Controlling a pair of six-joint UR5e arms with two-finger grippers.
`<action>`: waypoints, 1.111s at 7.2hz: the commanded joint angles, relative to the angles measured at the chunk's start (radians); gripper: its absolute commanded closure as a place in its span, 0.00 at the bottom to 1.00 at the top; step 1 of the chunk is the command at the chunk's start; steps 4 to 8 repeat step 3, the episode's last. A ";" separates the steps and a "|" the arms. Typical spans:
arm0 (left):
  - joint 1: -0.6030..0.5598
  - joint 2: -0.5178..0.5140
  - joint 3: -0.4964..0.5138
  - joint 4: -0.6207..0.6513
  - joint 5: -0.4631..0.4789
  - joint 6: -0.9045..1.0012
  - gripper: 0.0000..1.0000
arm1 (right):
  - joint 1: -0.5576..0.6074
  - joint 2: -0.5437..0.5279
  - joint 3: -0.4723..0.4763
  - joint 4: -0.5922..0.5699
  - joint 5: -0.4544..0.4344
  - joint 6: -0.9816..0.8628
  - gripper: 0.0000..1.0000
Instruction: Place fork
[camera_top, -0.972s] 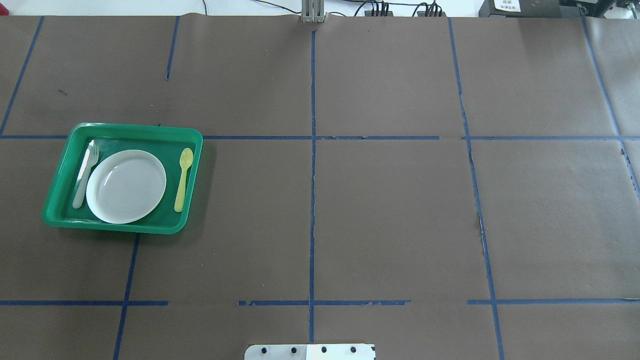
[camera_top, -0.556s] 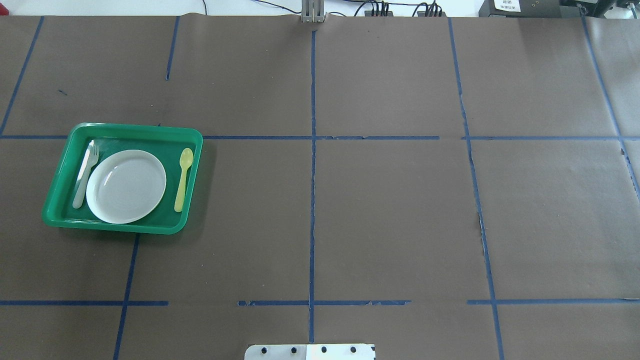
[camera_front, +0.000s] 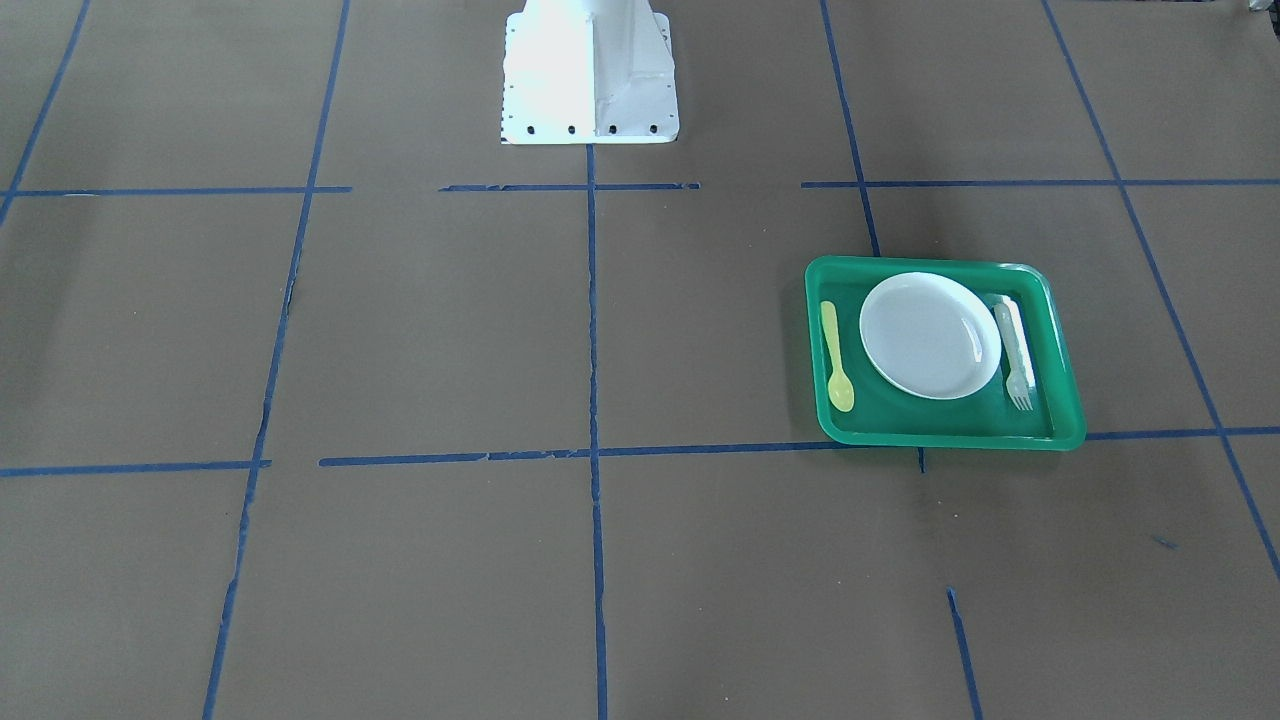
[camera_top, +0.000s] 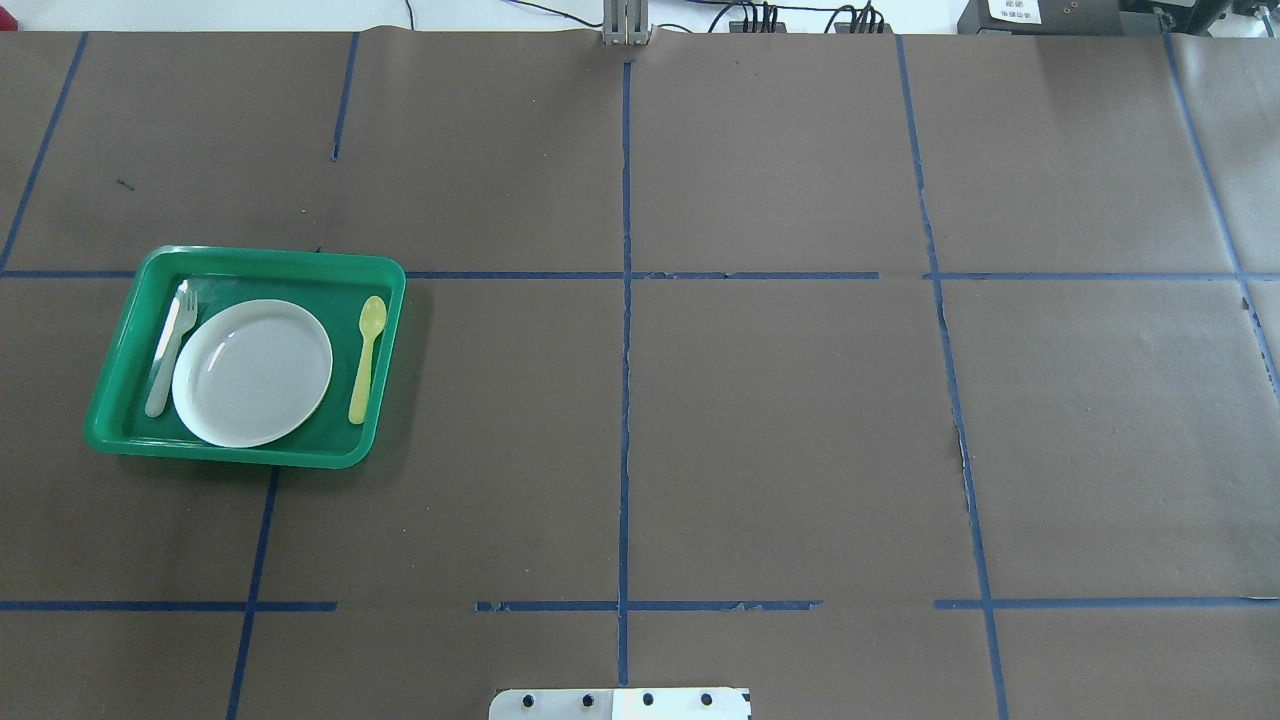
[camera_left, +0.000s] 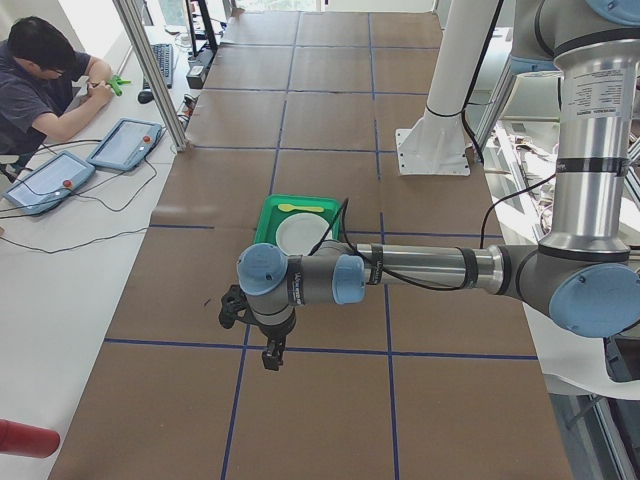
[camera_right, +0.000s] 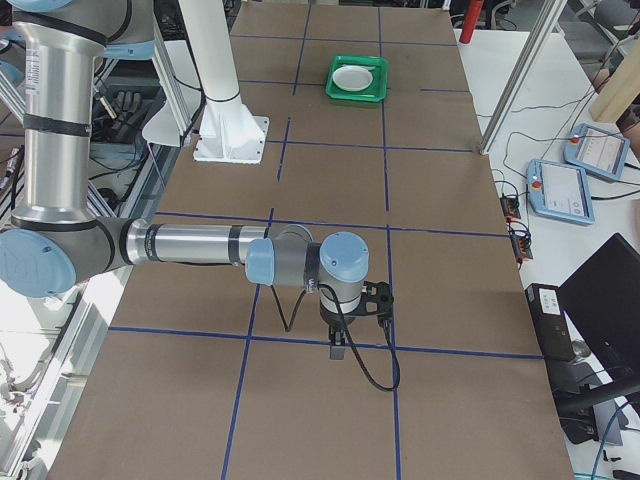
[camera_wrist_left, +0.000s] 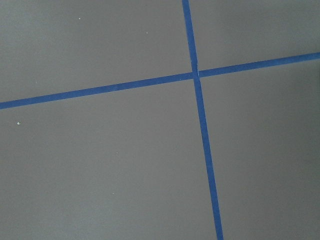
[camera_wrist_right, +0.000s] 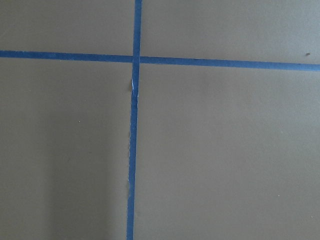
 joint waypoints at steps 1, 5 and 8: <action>-0.011 0.000 -0.002 -0.001 -0.002 0.003 0.00 | 0.000 0.000 0.000 0.000 0.000 -0.001 0.00; -0.017 0.002 -0.002 -0.004 -0.003 0.010 0.00 | 0.000 0.000 0.000 0.000 0.000 -0.001 0.00; -0.017 0.002 -0.002 -0.004 -0.003 0.010 0.00 | 0.000 0.000 0.000 0.000 0.000 -0.001 0.00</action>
